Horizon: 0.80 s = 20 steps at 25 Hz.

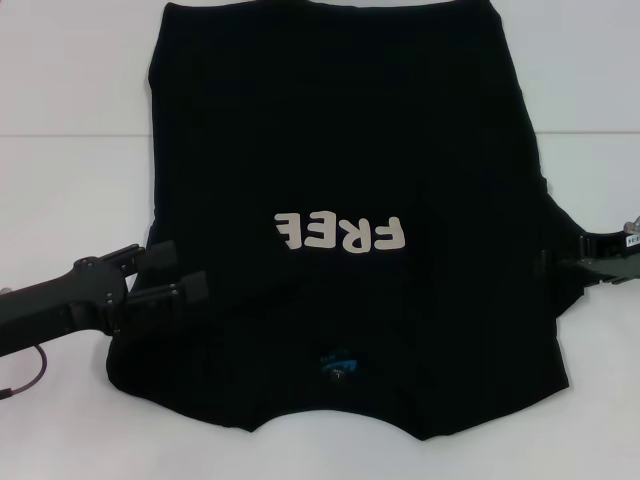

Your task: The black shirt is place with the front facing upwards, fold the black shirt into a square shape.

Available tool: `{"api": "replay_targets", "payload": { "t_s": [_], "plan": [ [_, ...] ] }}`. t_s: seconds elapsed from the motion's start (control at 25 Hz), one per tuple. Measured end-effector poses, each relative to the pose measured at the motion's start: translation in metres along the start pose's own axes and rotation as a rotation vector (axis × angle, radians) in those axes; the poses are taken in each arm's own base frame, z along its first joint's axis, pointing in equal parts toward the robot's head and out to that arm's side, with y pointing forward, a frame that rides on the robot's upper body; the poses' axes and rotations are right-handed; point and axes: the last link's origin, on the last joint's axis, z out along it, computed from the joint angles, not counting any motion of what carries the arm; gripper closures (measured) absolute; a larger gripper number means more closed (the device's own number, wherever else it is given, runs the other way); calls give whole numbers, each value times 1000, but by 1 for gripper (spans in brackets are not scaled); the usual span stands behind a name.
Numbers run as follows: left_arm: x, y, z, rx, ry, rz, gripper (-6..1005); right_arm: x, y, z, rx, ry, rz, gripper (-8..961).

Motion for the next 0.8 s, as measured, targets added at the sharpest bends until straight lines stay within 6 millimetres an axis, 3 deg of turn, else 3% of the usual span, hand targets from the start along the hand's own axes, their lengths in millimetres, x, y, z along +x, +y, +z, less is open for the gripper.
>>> {"api": "replay_targets", "payload": {
  "t_s": [0.56,0.8],
  "plan": [
    [0,0,0,0,-2,2,93,2,-2,0,50,32,-26,444],
    [0,0,0,0,-2,1,93,1,0,0,56,43,-45,684]
  ]
}}
